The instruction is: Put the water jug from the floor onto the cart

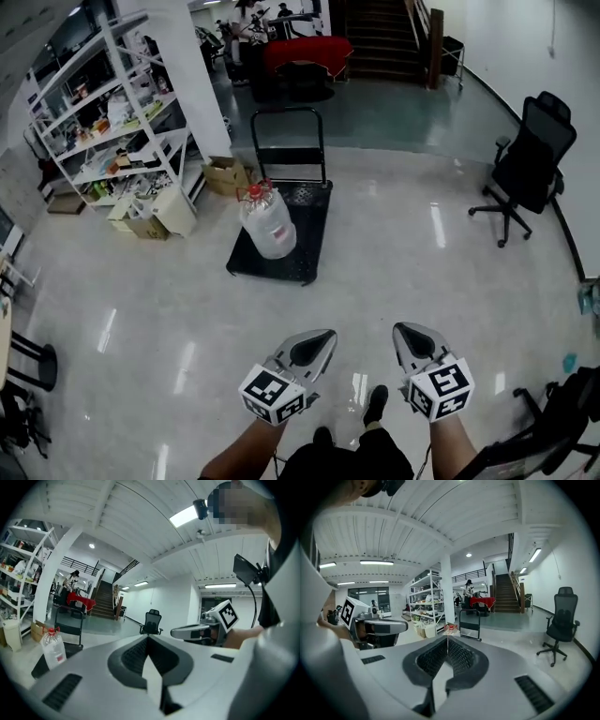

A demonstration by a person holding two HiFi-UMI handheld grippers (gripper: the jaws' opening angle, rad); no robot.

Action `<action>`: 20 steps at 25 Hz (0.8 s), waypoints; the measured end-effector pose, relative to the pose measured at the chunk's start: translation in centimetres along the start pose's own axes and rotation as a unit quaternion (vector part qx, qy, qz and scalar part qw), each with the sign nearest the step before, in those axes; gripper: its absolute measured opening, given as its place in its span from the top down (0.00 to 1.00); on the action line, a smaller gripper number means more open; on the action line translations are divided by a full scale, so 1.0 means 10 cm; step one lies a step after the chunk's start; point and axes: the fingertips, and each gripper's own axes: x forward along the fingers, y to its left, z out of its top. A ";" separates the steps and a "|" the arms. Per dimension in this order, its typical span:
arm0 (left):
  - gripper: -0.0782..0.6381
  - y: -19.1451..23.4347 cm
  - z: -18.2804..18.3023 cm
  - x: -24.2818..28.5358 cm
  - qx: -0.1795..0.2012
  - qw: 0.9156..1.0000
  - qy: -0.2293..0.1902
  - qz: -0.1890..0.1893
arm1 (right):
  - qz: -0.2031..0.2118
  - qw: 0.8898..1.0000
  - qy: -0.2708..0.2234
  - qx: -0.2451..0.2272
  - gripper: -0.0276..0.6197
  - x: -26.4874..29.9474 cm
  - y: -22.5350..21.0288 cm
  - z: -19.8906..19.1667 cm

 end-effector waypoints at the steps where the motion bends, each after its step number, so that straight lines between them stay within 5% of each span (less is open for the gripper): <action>1: 0.90 0.00 -0.05 -0.14 -0.008 1.000 -0.002 -0.002 | 0.001 1.000 0.004 -0.001 0.95 -0.05 0.17 -0.04; 5: 0.90 -0.13 -0.13 -0.54 -0.022 1.000 -0.008 -0.008 | -0.004 1.000 0.008 -0.015 0.95 -0.38 0.64 -0.12; 13: 0.90 -0.90 -0.09 -0.97 -0.002 1.000 -0.021 -0.017 | -0.017 1.000 -0.008 -0.014 0.95 -1.22 0.91 -0.22; 20: 0.90 -1.91 -0.29 -1.36 0.015 1.000 -0.008 -0.013 | 0.013 1.000 -0.014 0.003 0.95 -2.25 1.20 -0.57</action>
